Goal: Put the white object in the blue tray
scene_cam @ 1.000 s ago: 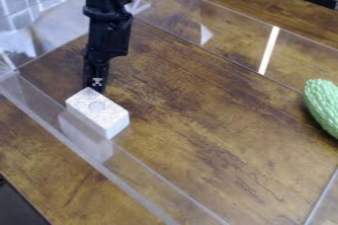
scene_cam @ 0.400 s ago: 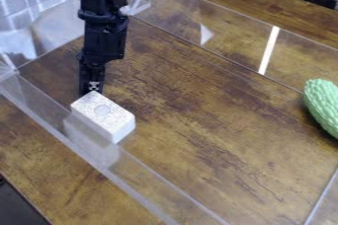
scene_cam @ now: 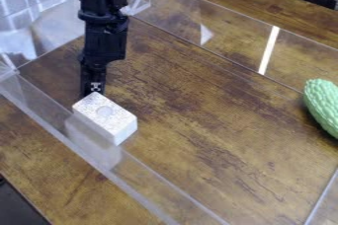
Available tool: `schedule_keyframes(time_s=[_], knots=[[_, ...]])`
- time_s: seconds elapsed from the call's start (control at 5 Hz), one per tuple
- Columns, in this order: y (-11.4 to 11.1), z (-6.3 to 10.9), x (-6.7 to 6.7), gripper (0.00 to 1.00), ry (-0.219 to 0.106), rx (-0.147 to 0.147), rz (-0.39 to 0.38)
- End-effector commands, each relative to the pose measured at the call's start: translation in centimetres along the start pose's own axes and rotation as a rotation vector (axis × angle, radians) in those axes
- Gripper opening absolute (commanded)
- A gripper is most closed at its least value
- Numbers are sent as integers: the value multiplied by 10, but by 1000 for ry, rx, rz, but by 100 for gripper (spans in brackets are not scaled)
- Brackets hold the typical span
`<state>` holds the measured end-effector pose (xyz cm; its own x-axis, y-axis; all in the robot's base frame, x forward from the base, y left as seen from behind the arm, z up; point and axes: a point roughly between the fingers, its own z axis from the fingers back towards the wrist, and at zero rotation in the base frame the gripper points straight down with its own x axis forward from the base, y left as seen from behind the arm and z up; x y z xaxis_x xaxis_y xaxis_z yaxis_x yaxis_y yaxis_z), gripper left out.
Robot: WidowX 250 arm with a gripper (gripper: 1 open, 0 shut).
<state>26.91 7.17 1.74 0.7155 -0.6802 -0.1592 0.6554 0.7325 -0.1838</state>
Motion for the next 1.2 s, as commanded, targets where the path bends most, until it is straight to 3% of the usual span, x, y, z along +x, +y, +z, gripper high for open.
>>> schedule_keyframes(time_s=[0.0, 1.0], knots=[[3, 20, -6, 0, -34, 40, 26], [2, 25, -6, 0, -43, 25, 42]])
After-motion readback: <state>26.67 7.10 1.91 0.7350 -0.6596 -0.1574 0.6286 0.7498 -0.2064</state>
